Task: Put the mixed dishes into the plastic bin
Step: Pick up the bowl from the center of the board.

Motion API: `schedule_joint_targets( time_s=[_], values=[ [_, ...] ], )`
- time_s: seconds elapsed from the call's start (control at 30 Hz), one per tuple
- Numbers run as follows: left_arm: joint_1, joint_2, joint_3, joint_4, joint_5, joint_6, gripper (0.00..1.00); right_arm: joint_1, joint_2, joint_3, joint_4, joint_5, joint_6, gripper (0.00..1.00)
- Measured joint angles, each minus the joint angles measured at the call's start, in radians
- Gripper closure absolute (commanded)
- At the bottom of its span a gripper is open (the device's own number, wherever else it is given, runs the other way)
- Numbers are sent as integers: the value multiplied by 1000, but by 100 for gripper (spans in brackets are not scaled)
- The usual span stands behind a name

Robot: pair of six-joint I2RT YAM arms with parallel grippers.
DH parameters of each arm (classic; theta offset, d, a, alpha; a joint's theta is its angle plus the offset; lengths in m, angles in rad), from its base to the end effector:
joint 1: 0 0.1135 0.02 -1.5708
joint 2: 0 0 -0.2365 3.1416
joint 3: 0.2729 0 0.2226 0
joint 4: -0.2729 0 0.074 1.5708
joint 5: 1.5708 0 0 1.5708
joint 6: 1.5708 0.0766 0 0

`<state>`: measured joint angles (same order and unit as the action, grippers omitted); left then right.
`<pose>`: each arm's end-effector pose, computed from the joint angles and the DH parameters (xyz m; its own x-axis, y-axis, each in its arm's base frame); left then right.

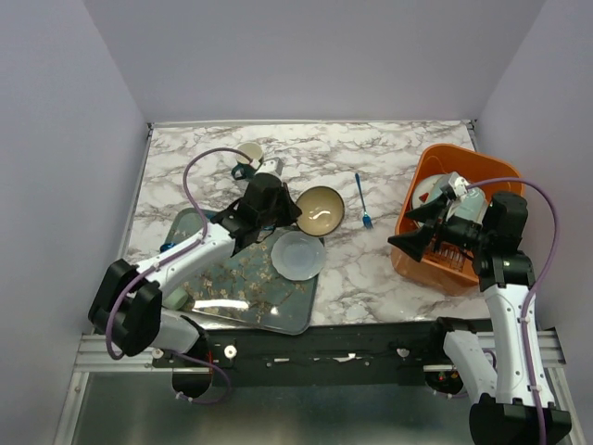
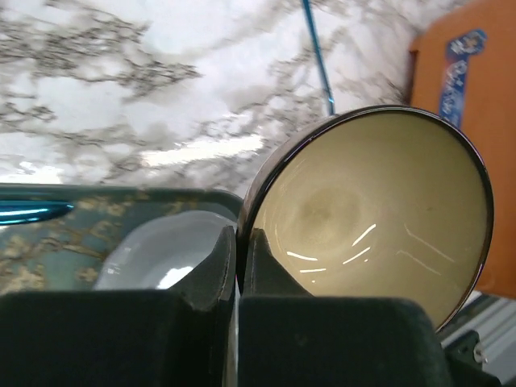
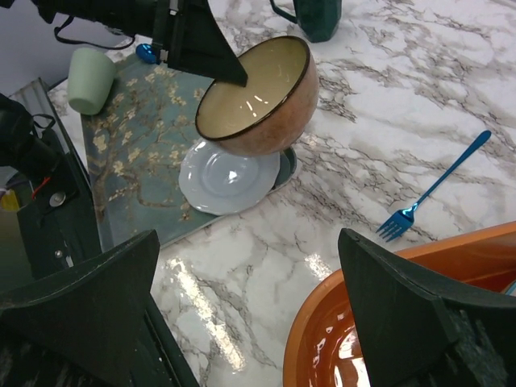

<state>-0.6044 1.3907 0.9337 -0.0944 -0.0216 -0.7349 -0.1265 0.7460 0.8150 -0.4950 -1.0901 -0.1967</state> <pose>0.2681 -0.1832 0.2265 -0.6906 -0.3377 -0.6395 0.1212 0.8177 -0.5627 0.1630 0.0477 0.3034 -0.2569 -0.0584 -0.9647 -0.8084 0.5600 0.1814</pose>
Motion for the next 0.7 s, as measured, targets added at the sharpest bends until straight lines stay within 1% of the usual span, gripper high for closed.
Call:
schedule_joint_targets(
  time_s=[0.03,0.07,0.2,0.33,0.43,0.57,0.7],
  values=[
    [-24,-10,-1,0,-20,-9,100,0,0,-5,5,-2,6,0],
    [-75,-25,-1,0,-49,-19,100,0,2,-10,10,-3,14,0],
    [-214,-68,-1,1,-198,-60,100,0,9,-15,29,-4,39,0],
    [-325,-76,6,-13,-349,-113,100,0,17,-15,39,-3,45,0],
    [-386,-73,21,-53,-437,-142,100,0,35,-14,40,-3,51,1],
    [-468,-38,98,-143,-573,-183,100,3,74,23,2,4,47,3],
    [-546,41,251,-285,-726,-272,100,49,115,117,-66,67,36,7]
  ],
)
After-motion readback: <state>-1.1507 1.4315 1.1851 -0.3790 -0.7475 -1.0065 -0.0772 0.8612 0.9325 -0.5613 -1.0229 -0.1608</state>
